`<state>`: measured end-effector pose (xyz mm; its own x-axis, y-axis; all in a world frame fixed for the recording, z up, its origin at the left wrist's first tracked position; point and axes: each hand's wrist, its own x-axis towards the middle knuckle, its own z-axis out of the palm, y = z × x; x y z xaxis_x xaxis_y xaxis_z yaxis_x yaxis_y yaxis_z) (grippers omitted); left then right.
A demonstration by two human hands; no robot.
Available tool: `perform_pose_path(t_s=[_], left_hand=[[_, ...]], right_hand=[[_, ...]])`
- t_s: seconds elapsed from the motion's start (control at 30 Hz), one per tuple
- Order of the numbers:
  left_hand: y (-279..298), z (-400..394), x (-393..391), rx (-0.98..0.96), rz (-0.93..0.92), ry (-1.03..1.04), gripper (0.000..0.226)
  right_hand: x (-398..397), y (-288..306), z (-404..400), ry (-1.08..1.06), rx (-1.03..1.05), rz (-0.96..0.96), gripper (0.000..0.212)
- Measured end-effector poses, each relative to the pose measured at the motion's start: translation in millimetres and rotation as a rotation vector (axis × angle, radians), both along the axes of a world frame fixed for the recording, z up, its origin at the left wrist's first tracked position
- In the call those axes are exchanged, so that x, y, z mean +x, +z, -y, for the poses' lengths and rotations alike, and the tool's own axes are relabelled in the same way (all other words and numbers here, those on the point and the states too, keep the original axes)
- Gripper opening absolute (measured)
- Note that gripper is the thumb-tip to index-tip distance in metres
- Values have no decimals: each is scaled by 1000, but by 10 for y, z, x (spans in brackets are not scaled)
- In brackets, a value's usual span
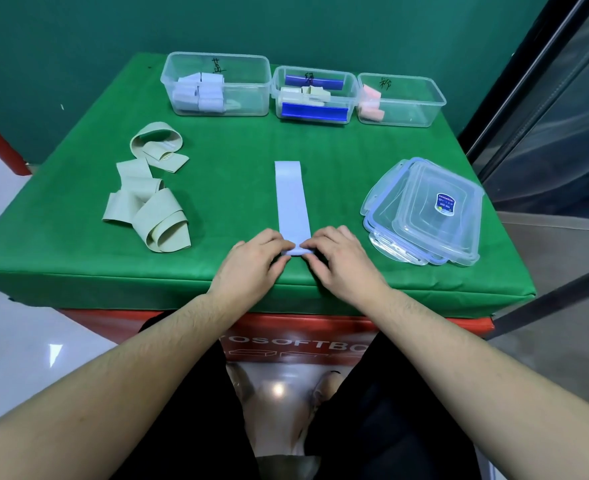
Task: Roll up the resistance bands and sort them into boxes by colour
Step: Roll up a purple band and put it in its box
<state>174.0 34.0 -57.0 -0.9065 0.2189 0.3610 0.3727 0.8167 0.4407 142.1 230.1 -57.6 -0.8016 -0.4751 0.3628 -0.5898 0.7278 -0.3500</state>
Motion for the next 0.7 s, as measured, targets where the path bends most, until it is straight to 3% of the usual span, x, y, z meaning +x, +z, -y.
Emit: perform_pose_path(t_s=[0.7], left_hand=[[99, 15, -55, -81, -51, 15, 19]], right_hand=[[-119, 40, -11, 20, -30, 1, 22]])
